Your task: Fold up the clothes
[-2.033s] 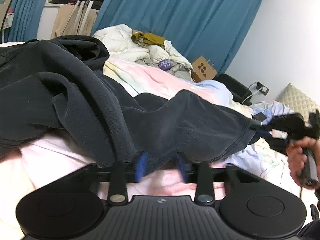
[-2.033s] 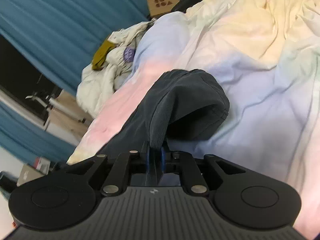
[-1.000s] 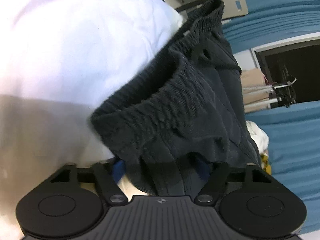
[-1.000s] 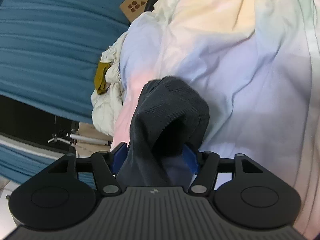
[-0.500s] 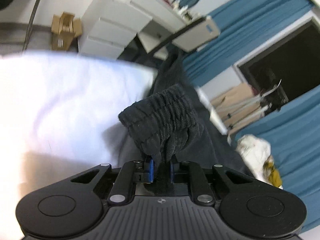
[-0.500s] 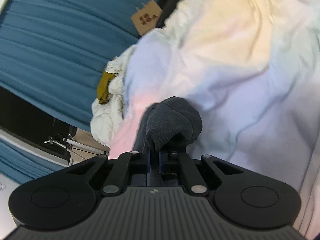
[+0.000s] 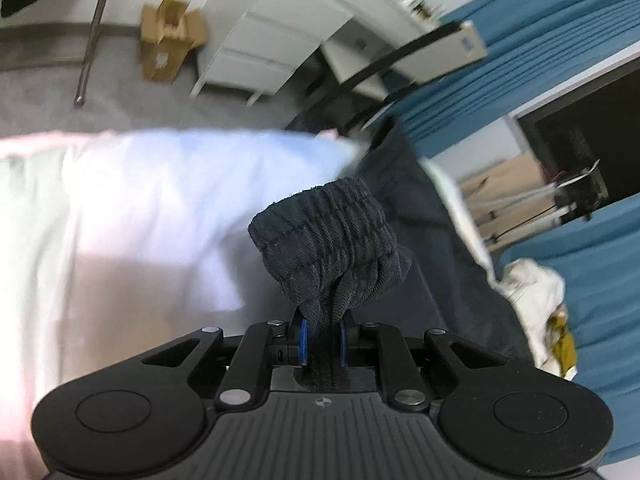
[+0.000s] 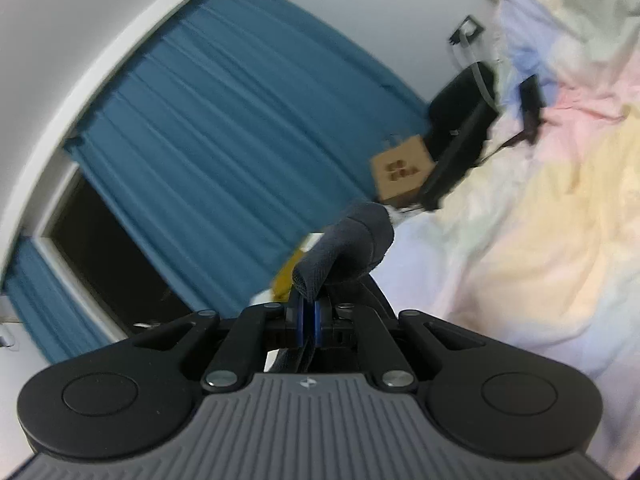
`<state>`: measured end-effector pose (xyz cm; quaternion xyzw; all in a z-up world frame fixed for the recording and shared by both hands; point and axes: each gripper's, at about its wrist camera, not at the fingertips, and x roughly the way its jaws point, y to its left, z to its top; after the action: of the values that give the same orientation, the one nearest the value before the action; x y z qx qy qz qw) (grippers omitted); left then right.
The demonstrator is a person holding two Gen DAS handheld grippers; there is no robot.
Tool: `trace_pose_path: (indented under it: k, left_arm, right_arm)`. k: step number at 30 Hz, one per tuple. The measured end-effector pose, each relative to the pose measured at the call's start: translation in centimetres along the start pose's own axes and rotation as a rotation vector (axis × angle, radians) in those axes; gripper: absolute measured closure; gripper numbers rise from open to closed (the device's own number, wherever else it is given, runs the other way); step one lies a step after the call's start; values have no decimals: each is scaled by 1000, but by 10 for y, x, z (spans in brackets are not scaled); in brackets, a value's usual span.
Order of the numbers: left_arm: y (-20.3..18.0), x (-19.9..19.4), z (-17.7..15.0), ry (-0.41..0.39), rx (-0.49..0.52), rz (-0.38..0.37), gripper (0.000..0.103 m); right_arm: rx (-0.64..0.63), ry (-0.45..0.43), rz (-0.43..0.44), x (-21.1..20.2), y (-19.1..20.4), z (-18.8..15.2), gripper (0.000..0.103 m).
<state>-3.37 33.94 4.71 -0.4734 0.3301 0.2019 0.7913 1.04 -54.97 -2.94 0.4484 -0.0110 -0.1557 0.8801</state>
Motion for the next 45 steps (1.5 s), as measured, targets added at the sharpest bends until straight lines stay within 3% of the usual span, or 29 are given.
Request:
trace_pose_path:
  k: [2, 6, 8, 11, 13, 14, 17, 20, 21, 28, 32, 35, 37, 39, 41, 45]
  left_arm:
    - [7, 5, -4, 17, 9, 27, 87]
    - [22, 18, -3, 43, -3, 41, 86]
    - [24, 18, -6, 38, -4, 40, 86]
    - [22, 20, -11, 27, -8, 37, 85]
    - [22, 25, -13, 25, -17, 34, 85]
    - [22, 28, -14, 25, -26, 31, 85]
    - [24, 34, -13, 29, -51, 18, 85]
    - [22, 37, -14, 25, -43, 17, 85]
    - [21, 38, -14, 22, -35, 18, 85]
    - [22, 41, -15, 11, -43, -14, 85]
    - [27, 39, -15, -2, -66, -67, 86]
    - [24, 35, -15, -16, -37, -84, 86]
    - [23, 34, -16, -20, -24, -92, 86]
    - [26, 35, -14, -11, -35, -103, 86]
    - [31, 36, -13, 2, -51, -114, 86]
    - [34, 42, -10, 32, -62, -105, 86]
  right_arm:
    - [88, 87, -150, -2, -17, -3, 97]
    - [452, 257, -365, -10, -89, -23, 96]
    - [533, 282, -378, -8, -105, -25, 93]
    - [510, 281, -337, 4, -104, -22, 85]
    - [491, 286, -294, 13, -102, -23, 46]
    - [479, 294, -277, 18, -101, -24, 46]
    - [428, 296, -298, 27, -98, -30, 57]
    - [390, 282, -329, 30, -99, -29, 94]
    - [372, 279, -326, 29, -98, -30, 97]
    - [211, 184, -241, 44, -29, -15, 99]
    - [118, 241, -159, 76, 44, 9, 99]
    - [6, 261, -3, 84, 111, 30, 99]
    - [-62, 217, 89, 74, 137, 38, 99]
    - [-118, 153, 155, 61, 149, 43, 99]
    - [-151, 96, 148, 46, 136, 42, 99]
    - [-67, 115, -35, 18, 62, 33, 99]
